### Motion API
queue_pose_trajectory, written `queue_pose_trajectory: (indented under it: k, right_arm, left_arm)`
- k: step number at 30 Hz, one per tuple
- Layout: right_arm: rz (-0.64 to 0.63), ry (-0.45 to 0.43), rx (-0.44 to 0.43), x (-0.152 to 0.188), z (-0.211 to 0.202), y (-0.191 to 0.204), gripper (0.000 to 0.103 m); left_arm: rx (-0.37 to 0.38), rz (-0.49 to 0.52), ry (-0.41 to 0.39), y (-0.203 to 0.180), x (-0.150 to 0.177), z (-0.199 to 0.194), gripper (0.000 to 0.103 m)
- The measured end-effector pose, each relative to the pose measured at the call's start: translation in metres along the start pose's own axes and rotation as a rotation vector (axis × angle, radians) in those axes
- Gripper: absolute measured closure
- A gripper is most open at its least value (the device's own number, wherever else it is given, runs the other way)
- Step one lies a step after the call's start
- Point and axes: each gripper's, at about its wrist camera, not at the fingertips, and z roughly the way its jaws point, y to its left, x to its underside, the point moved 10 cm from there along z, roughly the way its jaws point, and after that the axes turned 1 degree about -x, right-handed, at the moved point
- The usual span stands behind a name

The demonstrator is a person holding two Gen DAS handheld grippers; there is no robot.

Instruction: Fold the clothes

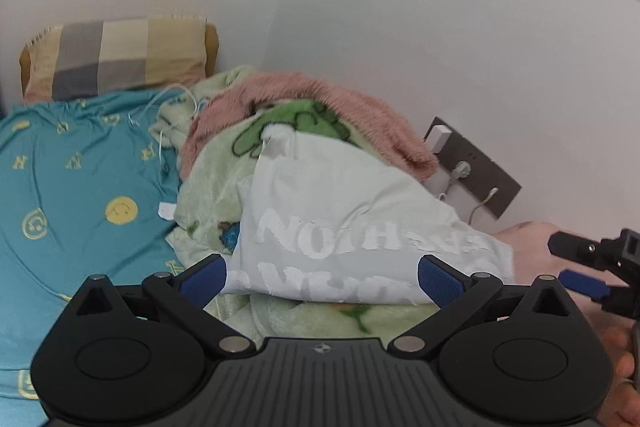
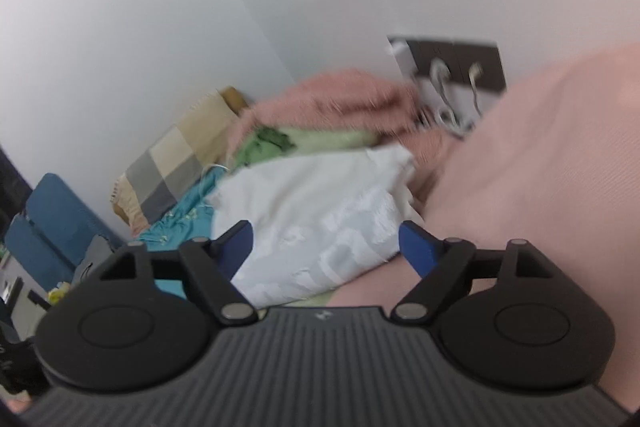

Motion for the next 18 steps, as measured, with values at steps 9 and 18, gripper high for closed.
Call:
queue_pose_trajectory:
  k: [9,18]
  right_arm:
    - [-0.144,-0.075,-0.024,0.019,-0.079,0.050,0.021]
    - [-0.276,-0.148,-0.051,0.056,-0.115,0.096,0.021]
  left_arm:
    - [-0.048,0.101,-0.147,-0.012,0.013,-0.119,0.000]
    - [-0.085,0.119,-0.284,-0.004,0.026,-0.185,0.000]
